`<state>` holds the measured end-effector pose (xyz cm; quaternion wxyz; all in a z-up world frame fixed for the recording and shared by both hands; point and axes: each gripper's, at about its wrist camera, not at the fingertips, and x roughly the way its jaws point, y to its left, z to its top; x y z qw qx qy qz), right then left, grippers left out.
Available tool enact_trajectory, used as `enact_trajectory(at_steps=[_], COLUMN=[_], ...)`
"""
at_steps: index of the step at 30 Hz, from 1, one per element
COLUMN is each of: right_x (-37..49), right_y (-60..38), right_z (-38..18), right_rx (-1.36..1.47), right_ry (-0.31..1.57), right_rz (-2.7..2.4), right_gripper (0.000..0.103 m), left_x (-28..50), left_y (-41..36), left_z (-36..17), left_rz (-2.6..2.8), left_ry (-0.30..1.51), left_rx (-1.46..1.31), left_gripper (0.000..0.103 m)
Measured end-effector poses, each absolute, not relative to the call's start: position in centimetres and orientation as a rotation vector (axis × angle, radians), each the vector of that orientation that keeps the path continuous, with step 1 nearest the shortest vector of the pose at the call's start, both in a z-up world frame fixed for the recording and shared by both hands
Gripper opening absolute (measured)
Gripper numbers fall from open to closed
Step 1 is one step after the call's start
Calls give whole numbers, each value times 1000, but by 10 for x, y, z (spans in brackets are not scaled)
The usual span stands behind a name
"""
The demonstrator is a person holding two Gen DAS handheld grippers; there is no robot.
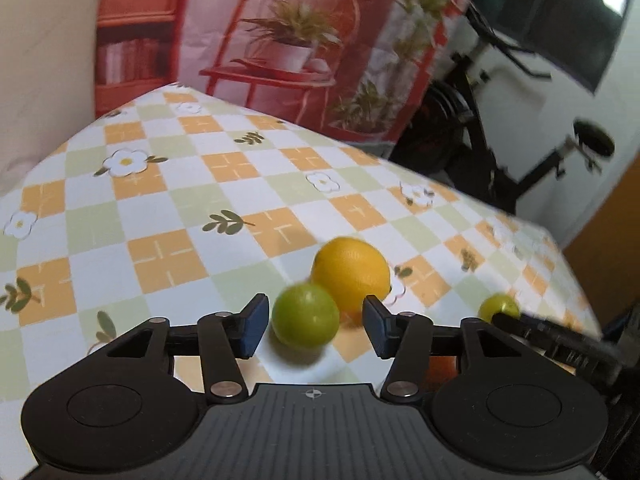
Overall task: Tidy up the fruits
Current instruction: 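Close the left tool around the green lime while the right tool holds the green apple, then carry the lime in the left tool and green apple in the right tool toward the plate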
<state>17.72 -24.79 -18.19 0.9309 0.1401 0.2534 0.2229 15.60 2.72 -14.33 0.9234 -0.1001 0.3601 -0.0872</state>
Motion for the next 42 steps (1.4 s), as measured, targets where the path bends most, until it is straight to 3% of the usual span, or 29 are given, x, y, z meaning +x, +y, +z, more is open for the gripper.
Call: enact_trajectory(at_steps=[24,30,42], right_x=[178,179,177], right_y=[-248,-248,-248], right_z=[-186,-185,-187], right_rx=[286,287,284], right_ry=[530,530,529], right_rz=[458,460,454], right_gripper=[44,44,44], left_x=[170,172,146], left_y=[5,11,7], left_z=[-167,-170,-139], left_rz=[-187,-190,-234], left_ry=[740,740,646], left_rx=[-72,-104,-89], left_gripper=[54,48,48])
